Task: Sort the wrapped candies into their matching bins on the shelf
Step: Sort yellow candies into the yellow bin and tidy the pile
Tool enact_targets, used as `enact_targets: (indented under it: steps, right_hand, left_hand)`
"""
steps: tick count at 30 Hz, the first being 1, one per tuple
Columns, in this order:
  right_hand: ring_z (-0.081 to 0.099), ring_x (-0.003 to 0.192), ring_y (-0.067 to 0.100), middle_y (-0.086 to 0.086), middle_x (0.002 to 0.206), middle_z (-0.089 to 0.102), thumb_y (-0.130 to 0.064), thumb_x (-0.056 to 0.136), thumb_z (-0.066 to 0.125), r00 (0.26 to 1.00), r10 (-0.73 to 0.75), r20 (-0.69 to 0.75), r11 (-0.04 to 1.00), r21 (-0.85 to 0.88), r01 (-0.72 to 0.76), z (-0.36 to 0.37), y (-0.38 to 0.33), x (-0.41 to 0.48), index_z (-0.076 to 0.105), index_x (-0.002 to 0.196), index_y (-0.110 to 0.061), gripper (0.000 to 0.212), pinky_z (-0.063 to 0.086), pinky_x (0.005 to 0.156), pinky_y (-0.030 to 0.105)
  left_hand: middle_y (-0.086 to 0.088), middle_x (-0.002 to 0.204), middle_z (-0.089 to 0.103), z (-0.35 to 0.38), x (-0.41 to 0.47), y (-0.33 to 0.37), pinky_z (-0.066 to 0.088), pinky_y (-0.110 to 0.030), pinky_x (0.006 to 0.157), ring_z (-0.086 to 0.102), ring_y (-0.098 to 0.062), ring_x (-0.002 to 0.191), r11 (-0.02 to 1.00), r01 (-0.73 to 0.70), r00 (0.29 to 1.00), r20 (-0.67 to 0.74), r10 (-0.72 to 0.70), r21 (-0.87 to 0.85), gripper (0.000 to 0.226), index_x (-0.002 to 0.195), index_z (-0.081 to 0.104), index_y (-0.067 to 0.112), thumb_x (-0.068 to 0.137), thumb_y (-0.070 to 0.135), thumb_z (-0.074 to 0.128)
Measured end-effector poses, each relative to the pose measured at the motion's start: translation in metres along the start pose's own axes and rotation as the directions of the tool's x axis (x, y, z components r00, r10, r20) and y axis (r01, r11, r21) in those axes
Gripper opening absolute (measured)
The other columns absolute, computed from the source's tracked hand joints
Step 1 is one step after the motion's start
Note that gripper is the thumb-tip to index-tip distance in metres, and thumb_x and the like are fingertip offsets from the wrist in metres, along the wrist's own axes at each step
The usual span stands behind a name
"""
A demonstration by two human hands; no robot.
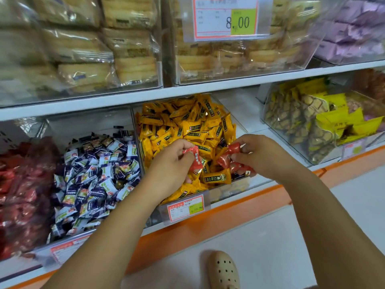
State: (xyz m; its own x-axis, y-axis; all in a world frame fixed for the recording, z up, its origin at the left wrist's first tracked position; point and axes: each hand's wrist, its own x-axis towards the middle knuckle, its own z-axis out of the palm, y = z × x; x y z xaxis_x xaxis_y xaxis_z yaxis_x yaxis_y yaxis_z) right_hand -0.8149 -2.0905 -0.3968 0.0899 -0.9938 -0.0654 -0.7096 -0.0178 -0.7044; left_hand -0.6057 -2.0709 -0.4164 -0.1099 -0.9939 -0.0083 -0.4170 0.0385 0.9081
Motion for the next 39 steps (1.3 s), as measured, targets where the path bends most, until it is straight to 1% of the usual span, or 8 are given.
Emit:
enact_targets:
  steps: [7, 12, 14, 20, 23, 26, 32, 39]
  right_hand:
    - [0.071, 0.072, 0.017, -0.002, 0.086, 0.074, -0.013, 0.09, 0.063, 0.994, -0.104, 0.025, 0.929, 0.361, 0.088, 0.019, -0.03, -0.014, 0.064, 0.105, -0.024, 0.018, 0.056, 0.063, 0.029]
    - [0.067, 0.064, 0.011, -0.002, 0.083, 0.073, -0.012, 0.09, 0.063, 0.983, -0.185, -0.003, 0.905, 0.389, 0.171, 0.046, -0.055, -0.012, 0.067, 0.1, -0.027, 0.018, 0.05, 0.053, 0.024]
    - [0.069, 0.07, 0.013, -0.001, 0.085, 0.073, -0.014, 0.089, 0.065, 0.978, -0.205, -0.025, 0.894, 0.403, 0.198, 0.055, -0.064, -0.01, 0.068, 0.101, -0.026, 0.018, 0.054, 0.055, 0.026]
    - [0.065, 0.07, 0.018, 0.006, 0.086, 0.068, -0.013, 0.089, 0.066, 0.95, -0.311, -0.043, 0.855, 0.423, 0.299, 0.091, -0.101, -0.008, 0.071, 0.102, -0.03, 0.022, 0.055, 0.057, 0.025]
    - [0.059, 0.082, 0.023, -0.002, 0.098, 0.052, -0.014, 0.086, 0.067, 0.913, -0.4, -0.083, 0.849, 0.341, 0.404, 0.12, -0.127, -0.005, 0.069, 0.098, -0.04, 0.029, 0.057, 0.071, 0.04]
    - [0.056, 0.08, 0.016, -0.006, 0.093, 0.044, -0.011, 0.084, 0.068, 0.878, -0.474, -0.066, 0.819, 0.333, 0.467, 0.154, -0.158, -0.007, 0.063, 0.092, -0.048, 0.038, 0.055, 0.077, 0.039]
    - [0.051, 0.077, -0.003, -0.011, 0.094, 0.049, -0.011, 0.087, 0.065, 0.828, -0.559, 0.036, 0.77, 0.394, 0.503, 0.228, -0.22, -0.013, 0.069, 0.107, -0.033, 0.029, 0.039, 0.072, 0.007]
    - [0.048, 0.1, 0.004, -0.009, 0.11, 0.049, -0.019, 0.09, 0.064, 0.758, -0.65, 0.061, 0.737, 0.295, 0.608, 0.29, -0.267, -0.005, 0.064, 0.122, -0.03, 0.033, 0.033, 0.087, 0.002]
  left_hand:
    - [0.013, 0.109, 0.064, -0.003, -0.007, 0.005, 0.05, -0.043, 0.069, 0.063, -0.013, 0.053, 0.992, 0.055, 0.998, 0.046, -0.05, -0.115, 0.022, 0.112, 0.058, 0.037, 0.101, 0.026, 0.043]
    - [0.002, 0.097, 0.072, -0.024, -0.019, 0.008, 0.054, -0.03, 0.076, 0.067, -0.018, 0.062, 0.958, 0.081, 0.997, 0.028, -0.076, -0.277, 0.033, 0.115, 0.061, 0.035, 0.097, 0.05, 0.038]
    - [0.002, 0.102, 0.071, -0.034, -0.023, 0.007, 0.056, -0.037, 0.083, 0.071, -0.024, 0.074, 0.926, 0.102, 0.995, 0.034, -0.097, -0.364, 0.043, 0.117, 0.061, 0.033, 0.088, 0.06, 0.044]
    - [-0.004, 0.117, 0.059, -0.078, -0.036, -0.002, 0.058, -0.032, 0.07, 0.068, -0.015, 0.094, 0.876, 0.1, 0.993, -0.003, -0.115, -0.472, 0.028, 0.119, 0.063, 0.028, 0.091, 0.028, 0.06]
    - [-0.01, 0.11, 0.066, -0.108, -0.05, -0.01, 0.057, -0.027, 0.066, 0.069, -0.017, 0.088, 0.84, 0.079, 0.989, -0.067, -0.135, -0.536, 0.026, 0.116, 0.064, 0.022, 0.091, 0.017, 0.062]
    - [-0.007, 0.096, 0.07, -0.141, -0.068, -0.025, 0.054, -0.026, 0.06, 0.067, -0.016, 0.071, 0.86, 0.046, 0.972, -0.174, -0.156, -0.508, 0.024, 0.112, 0.064, 0.02, 0.089, 0.012, 0.064]
    - [0.008, 0.086, 0.07, -0.216, -0.111, -0.065, 0.048, -0.019, 0.058, 0.061, -0.002, 0.074, 0.963, 0.003, 0.903, -0.413, -0.119, -0.27, 0.025, 0.107, 0.065, 0.026, 0.089, 0.009, 0.064]
    - [0.021, 0.091, 0.067, -0.282, -0.131, -0.112, 0.049, -0.015, 0.083, 0.062, 0.008, 0.082, 0.999, 0.028, 0.745, -0.667, -0.036, -0.023, 0.031, 0.095, 0.067, 0.035, 0.087, 0.005, 0.064]
